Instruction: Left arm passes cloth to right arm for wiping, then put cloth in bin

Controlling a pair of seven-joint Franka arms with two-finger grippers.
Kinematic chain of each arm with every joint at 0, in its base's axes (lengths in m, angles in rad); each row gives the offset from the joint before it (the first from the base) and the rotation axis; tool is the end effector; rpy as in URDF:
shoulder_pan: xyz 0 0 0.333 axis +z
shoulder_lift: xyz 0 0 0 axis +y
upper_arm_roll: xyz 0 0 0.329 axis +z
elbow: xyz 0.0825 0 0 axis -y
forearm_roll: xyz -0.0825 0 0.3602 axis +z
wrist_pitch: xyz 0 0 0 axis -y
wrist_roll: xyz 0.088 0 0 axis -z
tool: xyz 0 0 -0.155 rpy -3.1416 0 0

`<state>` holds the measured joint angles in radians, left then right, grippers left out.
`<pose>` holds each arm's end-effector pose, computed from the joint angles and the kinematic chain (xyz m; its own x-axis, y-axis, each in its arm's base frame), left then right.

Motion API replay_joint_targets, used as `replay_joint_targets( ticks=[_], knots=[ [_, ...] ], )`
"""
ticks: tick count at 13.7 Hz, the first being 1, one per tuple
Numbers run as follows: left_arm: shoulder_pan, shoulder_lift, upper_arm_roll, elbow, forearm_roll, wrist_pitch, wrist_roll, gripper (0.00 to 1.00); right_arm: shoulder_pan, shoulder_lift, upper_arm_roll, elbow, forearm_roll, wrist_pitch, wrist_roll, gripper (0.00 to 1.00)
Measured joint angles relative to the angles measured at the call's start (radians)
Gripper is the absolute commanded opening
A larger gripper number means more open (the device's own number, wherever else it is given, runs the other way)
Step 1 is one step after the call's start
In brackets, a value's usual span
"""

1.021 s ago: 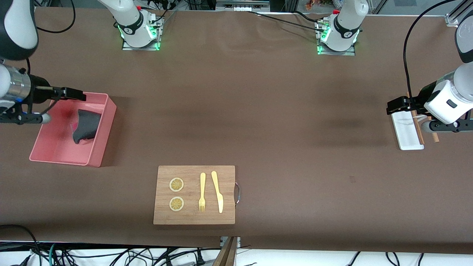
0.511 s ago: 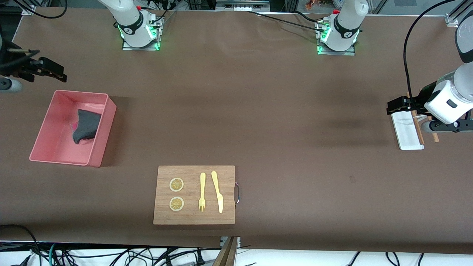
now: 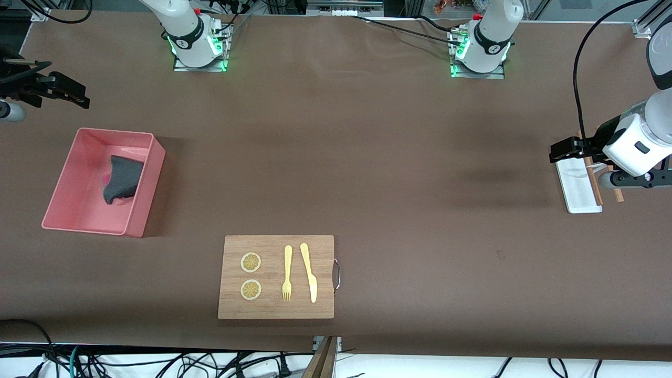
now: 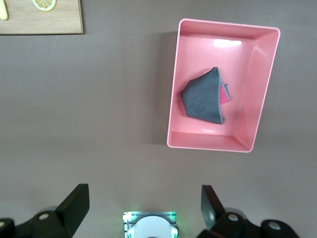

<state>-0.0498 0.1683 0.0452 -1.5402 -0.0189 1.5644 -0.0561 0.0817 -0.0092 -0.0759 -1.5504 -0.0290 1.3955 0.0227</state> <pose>0.5693 -0.0073 0.5099 0.9882 0.0519 -0.1438 0.0528 -0.9986 0.0031 0.5017 -0.0021 0.5898 0.9893 -0.0219 -0.1445 -0.0175 -0.9993 0.0316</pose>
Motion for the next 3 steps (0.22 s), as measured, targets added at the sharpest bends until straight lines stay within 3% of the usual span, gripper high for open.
replay_joint_targets(
  ticks=[3],
  knots=[
    [0.0,0.0,0.001,0.0,0.0,0.0,0.0,1.0,-0.003,0.004,0.001,0.0,0.0,0.0,0.005,1.0]
  ],
)
